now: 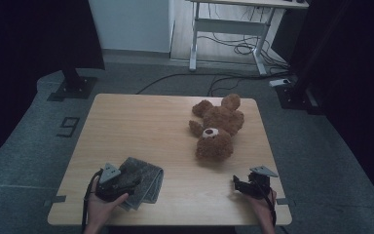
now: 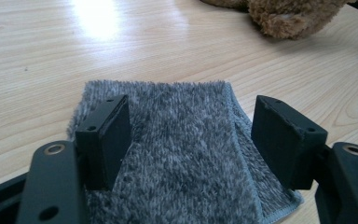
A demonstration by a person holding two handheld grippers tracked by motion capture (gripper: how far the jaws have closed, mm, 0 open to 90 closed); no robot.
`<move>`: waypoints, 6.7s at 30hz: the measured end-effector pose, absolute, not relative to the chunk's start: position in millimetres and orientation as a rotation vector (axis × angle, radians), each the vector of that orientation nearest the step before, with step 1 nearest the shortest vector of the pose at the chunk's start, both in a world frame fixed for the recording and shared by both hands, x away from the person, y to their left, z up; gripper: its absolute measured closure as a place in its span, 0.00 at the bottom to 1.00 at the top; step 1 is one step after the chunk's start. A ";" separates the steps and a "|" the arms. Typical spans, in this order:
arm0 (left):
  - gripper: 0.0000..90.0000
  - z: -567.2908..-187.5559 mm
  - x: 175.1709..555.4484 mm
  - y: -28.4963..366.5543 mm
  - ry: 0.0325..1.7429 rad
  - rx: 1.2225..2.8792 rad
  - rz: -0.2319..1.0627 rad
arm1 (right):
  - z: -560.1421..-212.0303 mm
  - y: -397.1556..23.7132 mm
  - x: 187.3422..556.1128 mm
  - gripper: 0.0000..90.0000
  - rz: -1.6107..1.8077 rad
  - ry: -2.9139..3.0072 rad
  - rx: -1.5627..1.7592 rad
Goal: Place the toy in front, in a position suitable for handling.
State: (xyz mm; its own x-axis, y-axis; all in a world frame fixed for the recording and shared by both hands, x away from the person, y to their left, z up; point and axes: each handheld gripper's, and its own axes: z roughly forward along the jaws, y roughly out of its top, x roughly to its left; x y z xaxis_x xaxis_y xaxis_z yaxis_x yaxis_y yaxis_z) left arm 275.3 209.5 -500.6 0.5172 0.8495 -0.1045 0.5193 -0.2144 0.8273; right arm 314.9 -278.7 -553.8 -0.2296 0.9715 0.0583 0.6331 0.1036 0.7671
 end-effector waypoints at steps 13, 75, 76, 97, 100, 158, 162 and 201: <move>0.30 -490.4 268.4 192.7 1.094 1.870 0.467 | -550.8 -284.9 319.0 0.16 1.046 1.901 1.518; 0.29 -485.6 303.7 91.9 0.942 1.981 0.381 | -505.5 -191.6 353.5 0.95 1.468 2.149 1.143; 0.29 -485.3 306.4 89.3 0.942 1.984 0.377 | -505.3 -192.6 354.1 0.91 1.472 2.152 1.145; 0.17 -486.8 343.3 57.5 0.992 1.979 0.340 | -481.7 -254.3 394.9 0.31 1.337 1.951 1.292; 0.16 -485.3 346.1 50.9 0.984 1.987 0.346 | -480.3 -256.0 403.7 0.28 1.330 1.926 1.307; 0.95 -450.4 387.7 47.0 0.952 1.915 0.458 | -443.7 -229.5 444.9 0.82 1.434 1.913 1.145; 0.95 -443.1 388.6 56.0 0.952 1.911 0.470 | -437.5 -224.2 442.3 0.82 1.451 1.914 1.118; 0.96 -415.7 401.4 129.2 1.028 1.842 0.498 | -371.0 -143.6 415.2 0.83 1.515 1.917 0.847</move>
